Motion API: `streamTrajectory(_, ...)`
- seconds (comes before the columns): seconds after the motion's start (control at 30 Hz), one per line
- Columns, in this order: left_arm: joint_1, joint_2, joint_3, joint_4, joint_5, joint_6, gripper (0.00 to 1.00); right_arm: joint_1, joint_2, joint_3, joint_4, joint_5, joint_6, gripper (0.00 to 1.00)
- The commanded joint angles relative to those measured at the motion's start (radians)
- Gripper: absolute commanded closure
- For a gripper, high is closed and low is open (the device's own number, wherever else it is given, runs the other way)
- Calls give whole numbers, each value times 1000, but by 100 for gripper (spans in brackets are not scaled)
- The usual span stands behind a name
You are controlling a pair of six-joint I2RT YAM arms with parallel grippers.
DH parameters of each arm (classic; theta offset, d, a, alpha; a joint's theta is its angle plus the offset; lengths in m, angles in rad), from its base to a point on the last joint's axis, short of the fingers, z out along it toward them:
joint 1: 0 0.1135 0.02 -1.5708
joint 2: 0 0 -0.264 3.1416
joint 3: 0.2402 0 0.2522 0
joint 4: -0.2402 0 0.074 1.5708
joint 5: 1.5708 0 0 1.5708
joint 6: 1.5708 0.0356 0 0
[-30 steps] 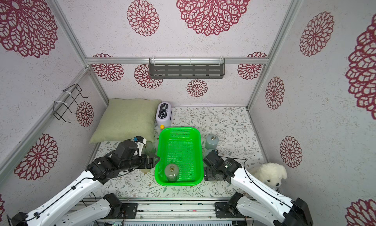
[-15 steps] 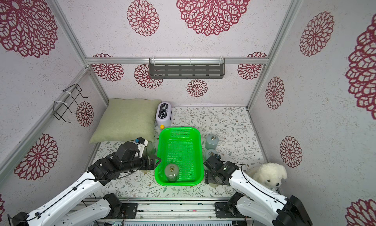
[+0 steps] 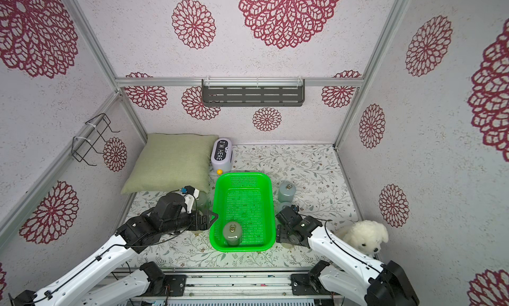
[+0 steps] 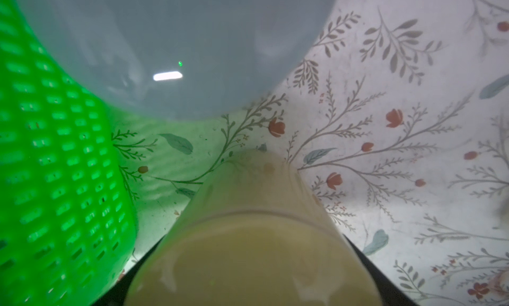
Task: Take the tea canister out of the basket
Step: Place the tea canister at the center of the board.
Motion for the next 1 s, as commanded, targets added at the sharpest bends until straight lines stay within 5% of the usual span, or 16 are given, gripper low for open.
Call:
streamTrajectory(0.0, -13, -1, -8, 27, 3, 4, 3, -11, 25, -6, 67, -13, -5, 26)
streamTrajectory(0.2, -13, -1, -8, 23, -7, 4, 3, -18, 8, 3, 61, -24, -9, 17)
streamTrajectory(0.3, -13, 3, -5, 17, -20, 5, 3, -19, -18, 13, 44, -18, -1, 1)
streamTrajectory(0.7, -13, 88, 58, -56, -110, 18, 3, -19, -191, 111, -73, 7, -15, 1)
streamTrajectory(0.97, -16, 170, 121, -123, -105, 9, 3, -19, -263, 182, -45, -62, -139, 1)
